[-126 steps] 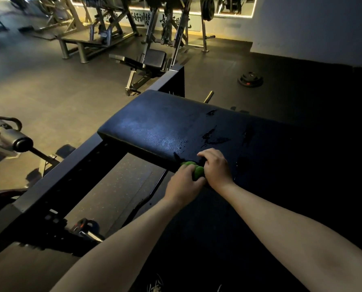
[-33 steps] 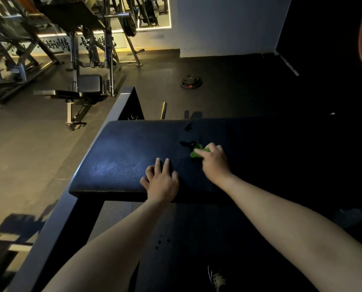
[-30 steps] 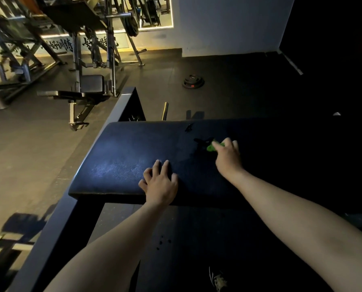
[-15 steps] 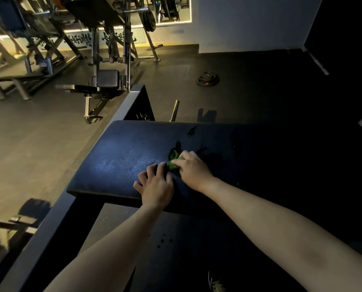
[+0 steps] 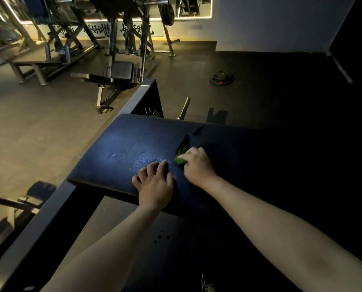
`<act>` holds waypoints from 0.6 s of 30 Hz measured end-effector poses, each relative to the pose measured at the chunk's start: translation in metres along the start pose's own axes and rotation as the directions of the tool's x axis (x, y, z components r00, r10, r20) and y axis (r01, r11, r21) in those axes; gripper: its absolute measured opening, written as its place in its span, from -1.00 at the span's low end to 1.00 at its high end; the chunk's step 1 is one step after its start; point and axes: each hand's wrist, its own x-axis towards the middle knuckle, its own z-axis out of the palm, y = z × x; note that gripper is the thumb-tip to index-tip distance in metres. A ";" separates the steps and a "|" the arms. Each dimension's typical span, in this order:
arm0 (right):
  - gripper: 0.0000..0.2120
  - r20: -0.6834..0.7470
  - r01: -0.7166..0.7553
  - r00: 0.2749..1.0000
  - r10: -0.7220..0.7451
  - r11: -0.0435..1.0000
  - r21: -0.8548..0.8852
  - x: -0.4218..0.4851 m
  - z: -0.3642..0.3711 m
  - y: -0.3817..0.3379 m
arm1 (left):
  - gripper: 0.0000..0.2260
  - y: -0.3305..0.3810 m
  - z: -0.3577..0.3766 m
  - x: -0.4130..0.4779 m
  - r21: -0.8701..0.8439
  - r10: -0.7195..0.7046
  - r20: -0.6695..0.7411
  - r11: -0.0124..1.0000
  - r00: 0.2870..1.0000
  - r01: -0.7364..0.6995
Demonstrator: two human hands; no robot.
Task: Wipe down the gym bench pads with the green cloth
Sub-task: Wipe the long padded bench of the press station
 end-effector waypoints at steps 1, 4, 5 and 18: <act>-0.65 0.049 0.083 0.995 -0.084 0.996 0.017 -0.003 0.004 -0.007 | -0.57 0.002 0.001 0.000 0.004 -0.008 -0.009 1.000 1.000 0.008; -0.67 0.115 0.221 0.969 -0.220 0.975 -0.001 -0.004 0.003 -0.008 | -0.53 0.003 0.001 0.000 0.019 -0.018 -0.011 1.000 1.000 0.018; -0.68 0.094 0.227 0.970 -0.222 0.973 -0.042 0.002 -0.002 -0.002 | -0.53 0.003 0.001 0.001 0.015 -0.017 -0.006 1.000 1.000 0.017; -0.66 0.041 0.036 0.999 -0.035 0.999 -0.038 0.005 -0.007 0.006 | -0.56 0.010 -0.002 0.004 0.013 -0.084 0.012 0.996 0.996 0.084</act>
